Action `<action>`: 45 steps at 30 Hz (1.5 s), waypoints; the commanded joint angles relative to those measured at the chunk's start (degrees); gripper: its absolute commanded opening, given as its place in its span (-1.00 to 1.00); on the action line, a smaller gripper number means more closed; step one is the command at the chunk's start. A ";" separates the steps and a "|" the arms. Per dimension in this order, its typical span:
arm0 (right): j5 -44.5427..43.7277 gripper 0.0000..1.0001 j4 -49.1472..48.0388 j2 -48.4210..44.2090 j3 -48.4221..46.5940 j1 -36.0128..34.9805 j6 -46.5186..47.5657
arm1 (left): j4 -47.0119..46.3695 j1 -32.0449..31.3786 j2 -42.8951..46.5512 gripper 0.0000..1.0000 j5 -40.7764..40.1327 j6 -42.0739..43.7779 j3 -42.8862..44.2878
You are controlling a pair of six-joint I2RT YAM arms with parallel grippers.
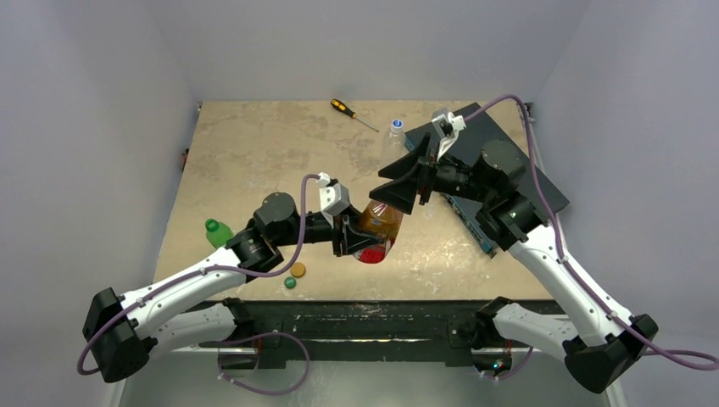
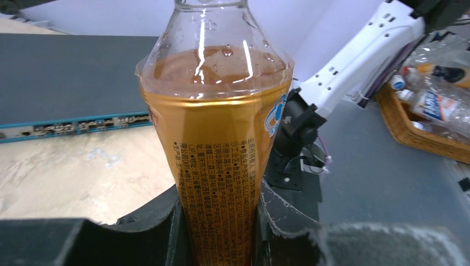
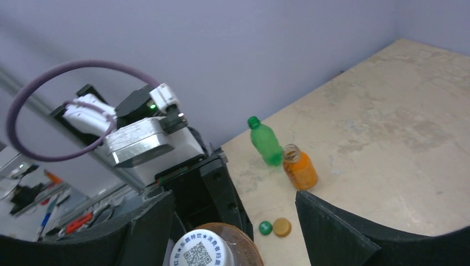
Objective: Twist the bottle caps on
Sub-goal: Screw the bottle cap onto the plastic bottle.
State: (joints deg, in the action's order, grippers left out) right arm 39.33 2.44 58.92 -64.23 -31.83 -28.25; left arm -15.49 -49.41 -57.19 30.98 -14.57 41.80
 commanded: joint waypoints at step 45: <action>-22.74 -0.81 9.38 -1.57 -2.66 -6.36 0.49 | -7.40 2.01 -4.08 -1.00 -17.92 -5.65 1.60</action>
State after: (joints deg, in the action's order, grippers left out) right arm 31.09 2.37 56.29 -61.82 -33.58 -28.84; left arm -25.74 -47.88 -61.41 29.36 -23.20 38.59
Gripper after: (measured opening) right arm 0.356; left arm 0.303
